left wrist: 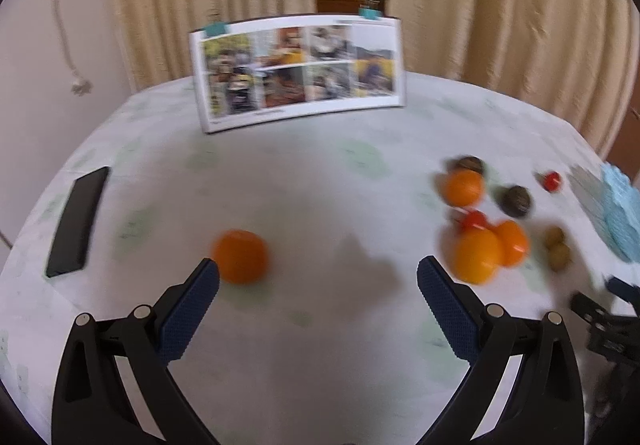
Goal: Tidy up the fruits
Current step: 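Grasp the lone orange with the left gripper, then grasp a small brown kiwi with the right gripper while the left gripper carries the orange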
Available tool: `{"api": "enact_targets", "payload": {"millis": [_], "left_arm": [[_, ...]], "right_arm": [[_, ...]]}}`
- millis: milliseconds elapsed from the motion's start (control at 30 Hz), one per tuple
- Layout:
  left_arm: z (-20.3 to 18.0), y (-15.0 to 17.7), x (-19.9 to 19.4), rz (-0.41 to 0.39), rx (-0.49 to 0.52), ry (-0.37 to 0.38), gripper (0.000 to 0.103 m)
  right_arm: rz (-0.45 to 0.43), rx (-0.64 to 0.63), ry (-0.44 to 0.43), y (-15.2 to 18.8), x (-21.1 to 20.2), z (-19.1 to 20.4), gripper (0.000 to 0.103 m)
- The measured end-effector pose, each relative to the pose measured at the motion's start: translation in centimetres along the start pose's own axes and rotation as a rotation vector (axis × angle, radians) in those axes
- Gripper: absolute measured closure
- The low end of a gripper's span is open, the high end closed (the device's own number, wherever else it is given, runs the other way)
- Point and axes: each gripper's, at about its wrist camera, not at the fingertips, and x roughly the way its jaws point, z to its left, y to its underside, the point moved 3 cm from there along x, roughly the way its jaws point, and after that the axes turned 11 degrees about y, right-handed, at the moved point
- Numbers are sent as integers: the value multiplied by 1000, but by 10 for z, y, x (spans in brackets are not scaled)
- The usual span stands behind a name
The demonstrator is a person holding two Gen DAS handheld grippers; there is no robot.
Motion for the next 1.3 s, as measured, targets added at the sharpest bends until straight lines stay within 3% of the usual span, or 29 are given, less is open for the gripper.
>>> {"api": "enact_targets", "payload": {"millis": [100,267,433,600,733,967,1200,1300], "left_arm": [[22,-2,8,6,-31,-30,11],[45,-1,22,34,-84,-13,24],[52,5,36,80,-106,6,47],[56,5,37,79,-131,9,62],[55,4,37,76,-128,17,65],[47,3,31,53,-108,38,65],[45,3,27,44,-116,69,65],[42,3,26,44,-108,80,65]], "right_arm": [[0,0,0,0,0,0,2],[-2,0,-3,0,1,1,2],[-15,7,-38,2,-1,-1,2],[-48,14,-72,2,-9,1,2],[-69,-12,-135,2,-19,15,2],[-74,-34,-160,-12,-21,40,4],[-15,29,-161,-29,2,41,34],[-14,37,-178,-35,4,45,53]]}}
